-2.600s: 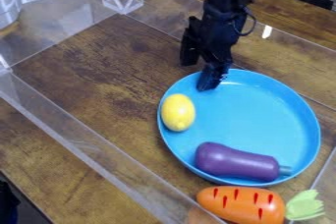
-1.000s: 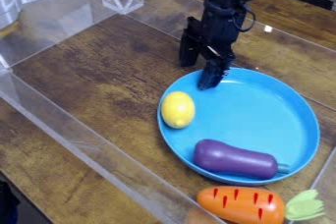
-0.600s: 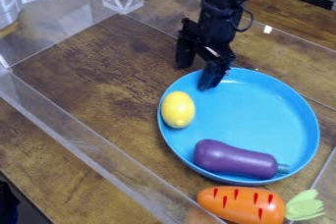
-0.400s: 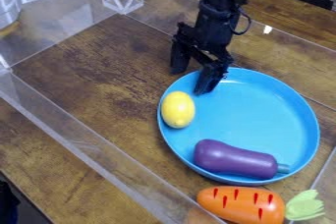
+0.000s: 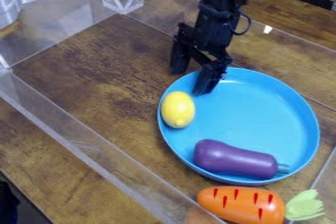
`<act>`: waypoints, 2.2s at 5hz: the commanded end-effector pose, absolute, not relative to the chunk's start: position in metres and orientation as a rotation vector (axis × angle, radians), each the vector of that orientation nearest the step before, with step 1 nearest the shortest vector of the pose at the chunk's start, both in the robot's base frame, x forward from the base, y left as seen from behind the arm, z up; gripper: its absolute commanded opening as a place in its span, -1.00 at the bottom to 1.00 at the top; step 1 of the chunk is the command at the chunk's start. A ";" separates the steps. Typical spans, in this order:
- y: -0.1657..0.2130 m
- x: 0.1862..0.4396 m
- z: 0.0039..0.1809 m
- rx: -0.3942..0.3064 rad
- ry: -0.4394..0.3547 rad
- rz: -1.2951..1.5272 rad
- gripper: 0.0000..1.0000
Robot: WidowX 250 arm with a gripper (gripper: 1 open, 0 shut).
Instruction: Remove the carrot from the blue tray and put it on the table
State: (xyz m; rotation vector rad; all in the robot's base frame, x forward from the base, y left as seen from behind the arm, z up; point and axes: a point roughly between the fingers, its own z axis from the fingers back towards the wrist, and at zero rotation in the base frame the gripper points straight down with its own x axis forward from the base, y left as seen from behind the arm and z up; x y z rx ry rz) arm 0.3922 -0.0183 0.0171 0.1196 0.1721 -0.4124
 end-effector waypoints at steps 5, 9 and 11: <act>-0.043 0.366 0.013 0.100 0.261 -0.528 1.00; -0.038 0.351 0.018 0.052 0.290 -0.301 -1.00; -0.025 0.351 0.020 0.037 0.273 -0.167 -1.00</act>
